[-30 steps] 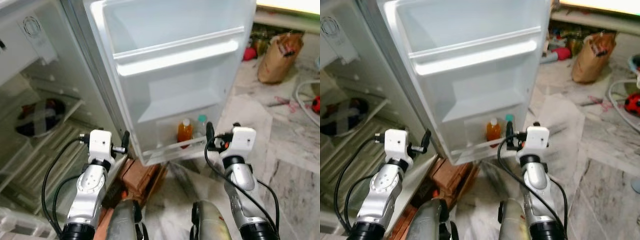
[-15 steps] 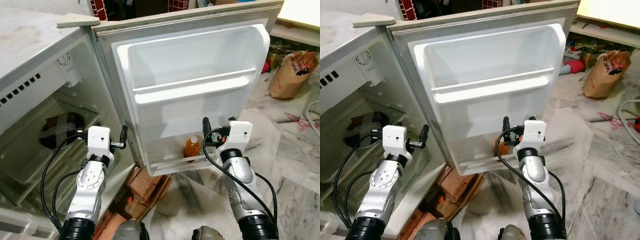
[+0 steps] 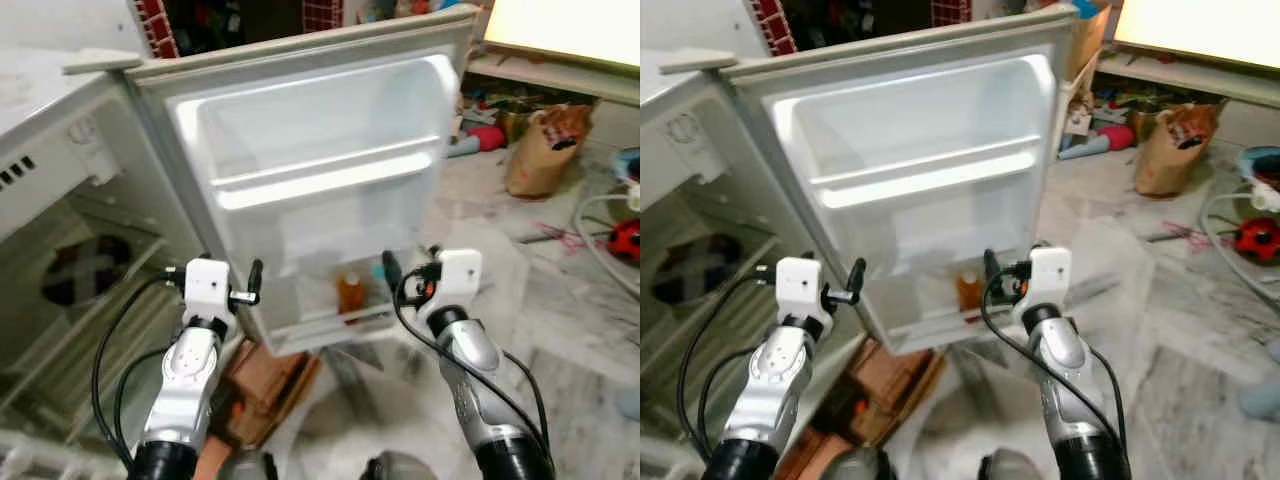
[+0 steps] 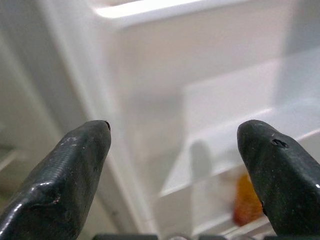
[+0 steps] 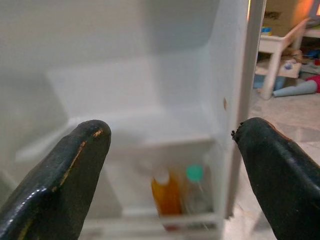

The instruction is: Restocking fridge

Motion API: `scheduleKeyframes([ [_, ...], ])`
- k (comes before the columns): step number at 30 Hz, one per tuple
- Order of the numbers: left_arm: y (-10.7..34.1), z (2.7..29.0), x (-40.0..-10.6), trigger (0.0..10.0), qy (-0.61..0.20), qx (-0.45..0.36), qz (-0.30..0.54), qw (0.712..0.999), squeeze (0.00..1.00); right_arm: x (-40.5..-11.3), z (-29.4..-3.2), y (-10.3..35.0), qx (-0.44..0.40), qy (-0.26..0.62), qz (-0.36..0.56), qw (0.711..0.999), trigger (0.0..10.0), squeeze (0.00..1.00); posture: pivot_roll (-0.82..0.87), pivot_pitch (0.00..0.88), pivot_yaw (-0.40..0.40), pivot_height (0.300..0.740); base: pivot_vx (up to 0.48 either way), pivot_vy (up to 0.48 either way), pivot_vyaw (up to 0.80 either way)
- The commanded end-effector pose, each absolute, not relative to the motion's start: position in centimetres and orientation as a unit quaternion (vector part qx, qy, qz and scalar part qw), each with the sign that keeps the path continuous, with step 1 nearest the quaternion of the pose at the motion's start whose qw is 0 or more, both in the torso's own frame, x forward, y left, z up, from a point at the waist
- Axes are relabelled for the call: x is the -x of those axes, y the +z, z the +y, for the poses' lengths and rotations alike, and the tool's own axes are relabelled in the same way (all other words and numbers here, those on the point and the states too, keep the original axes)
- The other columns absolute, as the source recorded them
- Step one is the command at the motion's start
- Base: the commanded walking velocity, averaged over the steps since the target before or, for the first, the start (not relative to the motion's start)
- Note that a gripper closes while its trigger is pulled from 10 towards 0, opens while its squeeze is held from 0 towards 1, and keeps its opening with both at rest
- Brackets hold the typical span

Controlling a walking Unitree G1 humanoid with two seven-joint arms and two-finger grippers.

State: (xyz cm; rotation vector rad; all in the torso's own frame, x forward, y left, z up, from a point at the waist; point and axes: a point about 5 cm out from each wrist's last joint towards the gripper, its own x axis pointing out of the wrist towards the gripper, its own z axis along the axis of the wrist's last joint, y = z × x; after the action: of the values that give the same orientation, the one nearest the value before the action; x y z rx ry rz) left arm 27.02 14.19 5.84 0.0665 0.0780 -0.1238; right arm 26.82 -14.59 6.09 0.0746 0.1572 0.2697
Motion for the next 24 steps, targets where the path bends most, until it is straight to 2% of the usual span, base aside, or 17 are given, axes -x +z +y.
scheduleKeyframes([
  [1,5.9,15.0,-27.1,10.0,-0.058,-0.049,0.037,0.996,0.00,-26.7,-13.0,6.0,-0.023,0.184,0.083,0.979,10.0,0.00,-0.09,0.000,0.064,0.740,0.000,-0.446,0.00],
  [7,6.2,14.6,-27.4,10.0,-0.073,-0.047,0.027,0.996,0.00,-27.0,-12.8,7.0,-0.004,0.193,0.047,0.980,10.0,0.00,-0.08,0.000,0.065,0.740,0.000,-0.419,0.00],
  [15,6.5,14.2,-27.7,10.0,-0.081,-0.046,0.019,0.995,0.00,-27.4,-12.4,8.2,0.014,0.205,0.013,0.979,10.0,0.00,-0.09,0.000,0.071,0.740,0.000,-0.461,0.75],
  [24,6.6,14.1,-28.0,10.0,-0.087,-0.052,0.014,0.995,0.00,-27.6,-13.6,9.0,0.034,0.180,-0.012,0.983,10.0,0.00,-0.09,0.000,0.071,0.740,0.000,-0.436,0.76],
])
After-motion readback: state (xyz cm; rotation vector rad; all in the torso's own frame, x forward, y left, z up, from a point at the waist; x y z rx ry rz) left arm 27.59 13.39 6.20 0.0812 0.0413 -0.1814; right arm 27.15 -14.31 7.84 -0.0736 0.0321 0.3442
